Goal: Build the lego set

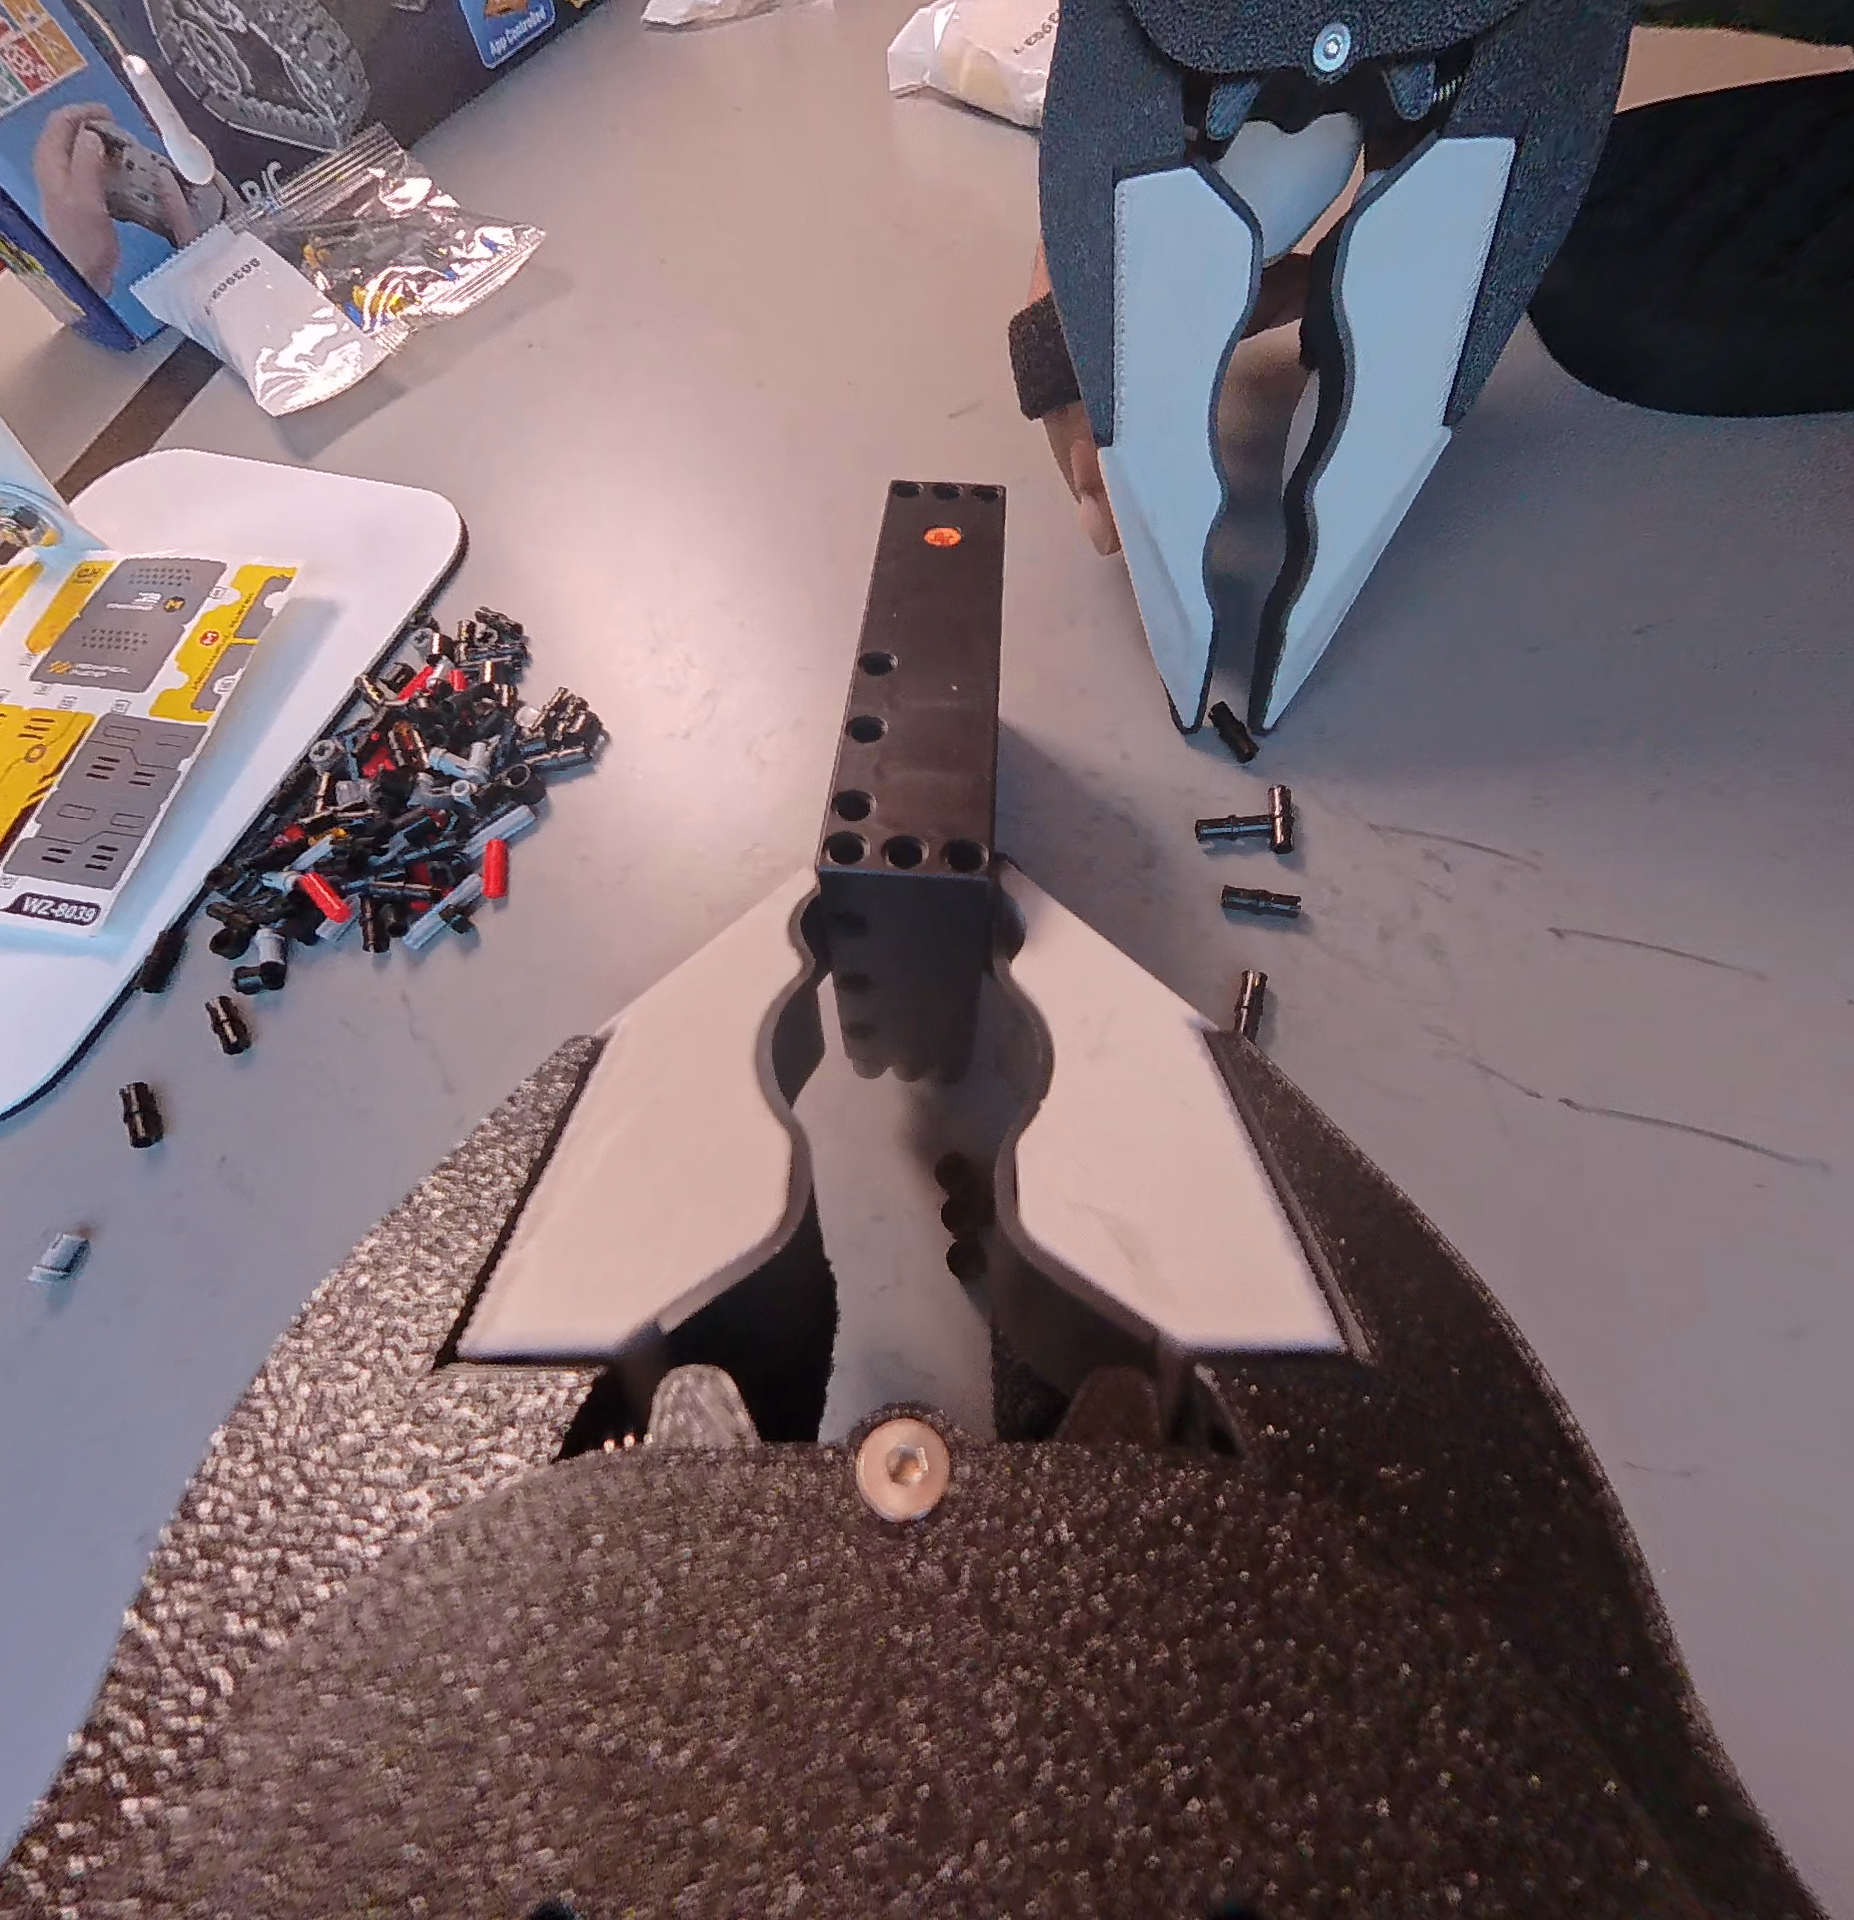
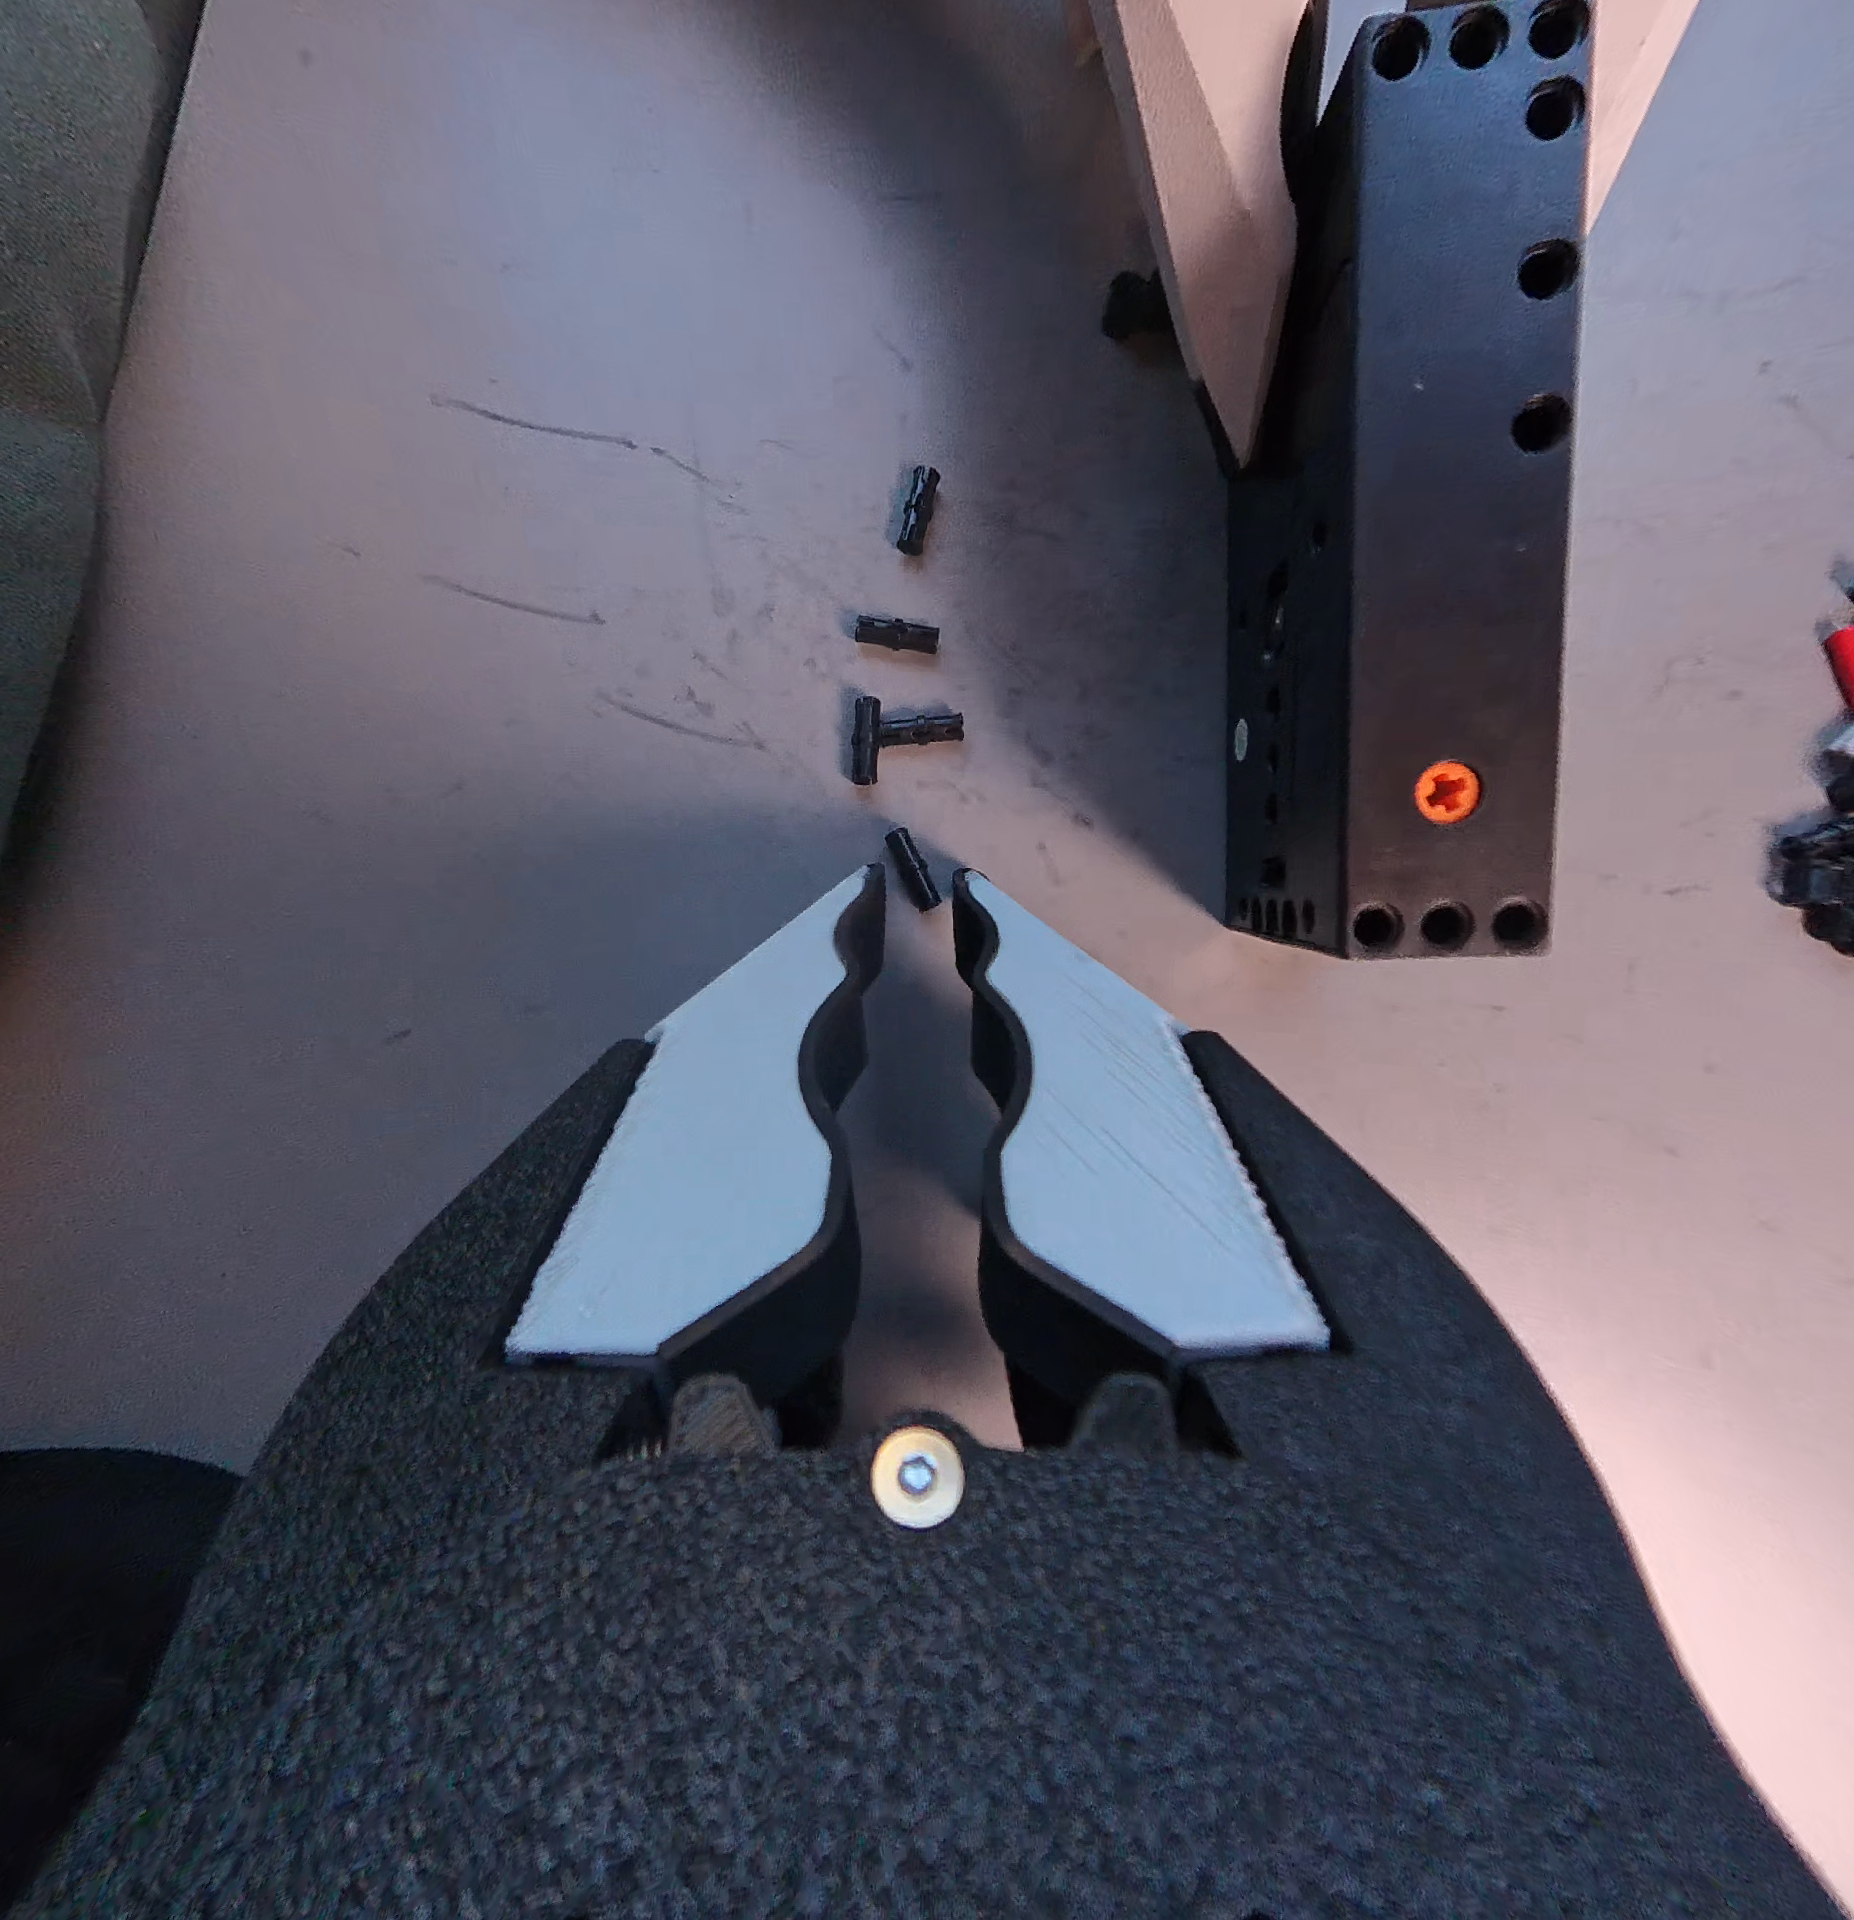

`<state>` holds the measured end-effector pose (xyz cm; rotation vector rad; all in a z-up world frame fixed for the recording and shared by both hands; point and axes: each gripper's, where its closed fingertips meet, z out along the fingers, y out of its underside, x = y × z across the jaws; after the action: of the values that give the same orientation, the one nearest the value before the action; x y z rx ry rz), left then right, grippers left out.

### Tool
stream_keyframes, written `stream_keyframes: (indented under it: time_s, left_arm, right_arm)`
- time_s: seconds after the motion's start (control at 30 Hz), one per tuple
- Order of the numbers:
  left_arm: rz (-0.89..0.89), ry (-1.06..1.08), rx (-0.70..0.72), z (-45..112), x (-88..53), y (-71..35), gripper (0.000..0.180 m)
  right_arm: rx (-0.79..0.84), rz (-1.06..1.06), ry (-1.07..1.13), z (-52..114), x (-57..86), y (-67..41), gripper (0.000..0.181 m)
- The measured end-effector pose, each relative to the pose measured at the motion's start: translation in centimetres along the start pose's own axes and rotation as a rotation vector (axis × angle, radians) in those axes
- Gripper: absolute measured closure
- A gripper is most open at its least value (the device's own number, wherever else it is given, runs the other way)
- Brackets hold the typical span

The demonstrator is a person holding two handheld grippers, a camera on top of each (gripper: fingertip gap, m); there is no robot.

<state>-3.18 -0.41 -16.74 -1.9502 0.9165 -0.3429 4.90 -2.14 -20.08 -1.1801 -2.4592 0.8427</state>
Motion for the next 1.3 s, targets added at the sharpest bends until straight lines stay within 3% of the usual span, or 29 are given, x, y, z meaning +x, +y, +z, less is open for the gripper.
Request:
stream_keyframes:
  time_s: [0.27,0.53,0.7,0.8,0.97,1.3]
  left_arm:
    - [0.042,-0.043,-0.004,0.1,-0.3,0.1,0.153]
    - [0.394,-0.25,-0.12,0.4,-1.7,1.1,0.153]
    - [0.679,-0.297,-0.223,0.8,-1.3,1.9,0.147]
    - [0.745,-0.296,-0.25,0.8,-1.0,2.1,0.147]
    - [0.717,-0.225,-0.232,0.5,-0.1,2.1,0.143]
    - [0.414,0.025,-0.143,0.1,2.3,2.0,0.124]
  right_arm:
    - [0.022,-0.02,0.069,0.0,0.2,-0.1,0.179]
    - [0.137,0.015,0.118,-1.4,1.2,-0.7,0.179]
    - [0.236,0.033,0.144,-2.8,1.9,-2.0,0.179]
    - [0.241,0.041,0.16,-2.6,2.2,-2.0,0.179]
    - [0.21,0.065,0.19,-1.8,3.0,-1.6,0.179]
    - [0.176,0.102,0.182,-0.9,3.1,-0.9,0.179]
